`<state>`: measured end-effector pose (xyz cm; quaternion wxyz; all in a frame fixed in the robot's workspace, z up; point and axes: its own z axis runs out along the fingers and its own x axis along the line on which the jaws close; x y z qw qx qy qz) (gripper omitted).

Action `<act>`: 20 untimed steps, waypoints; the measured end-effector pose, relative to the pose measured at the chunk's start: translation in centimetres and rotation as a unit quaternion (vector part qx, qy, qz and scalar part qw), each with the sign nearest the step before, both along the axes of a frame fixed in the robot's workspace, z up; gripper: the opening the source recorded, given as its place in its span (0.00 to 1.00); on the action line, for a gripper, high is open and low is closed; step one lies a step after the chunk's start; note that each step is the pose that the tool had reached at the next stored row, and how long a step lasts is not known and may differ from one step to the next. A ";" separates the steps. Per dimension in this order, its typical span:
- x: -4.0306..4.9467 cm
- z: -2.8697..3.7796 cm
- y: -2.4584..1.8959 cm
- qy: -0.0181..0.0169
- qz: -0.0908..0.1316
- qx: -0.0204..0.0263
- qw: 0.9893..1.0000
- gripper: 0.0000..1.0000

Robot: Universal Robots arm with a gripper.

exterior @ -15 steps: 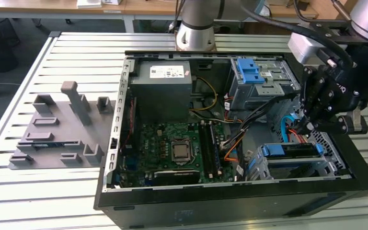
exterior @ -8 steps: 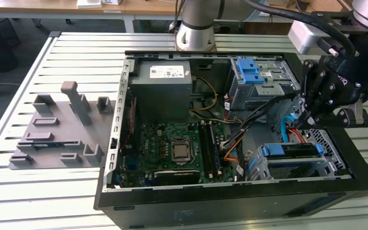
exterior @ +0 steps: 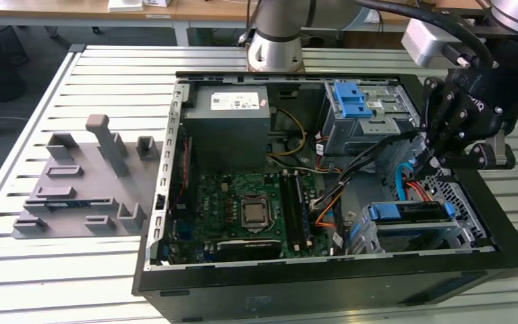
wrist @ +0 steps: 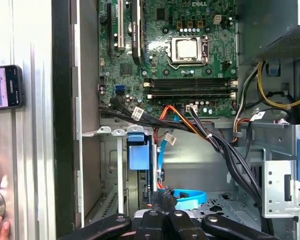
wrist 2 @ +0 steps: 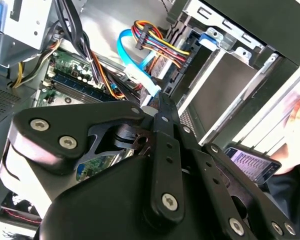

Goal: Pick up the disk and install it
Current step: 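Insert the second disk wire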

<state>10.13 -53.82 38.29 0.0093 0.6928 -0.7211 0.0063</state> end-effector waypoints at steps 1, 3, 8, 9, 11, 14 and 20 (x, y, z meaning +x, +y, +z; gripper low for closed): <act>0.00 -0.01 0.10 0.000 0.000 0.000 1.000 0.11; 0.00 -0.02 0.26 0.000 0.000 0.000 1.000 0.11; 0.00 -0.28 0.34 0.000 0.000 0.000 1.000 0.11; 0.00 -0.40 0.34 0.000 0.000 0.000 1.000 0.11; 0.00 -0.68 0.35 0.000 0.000 0.000 1.000 0.11; 0.00 -1.09 0.36 0.000 0.000 0.002 1.000 0.11; 0.00 -1.32 0.40 0.000 0.000 0.002 1.000 0.11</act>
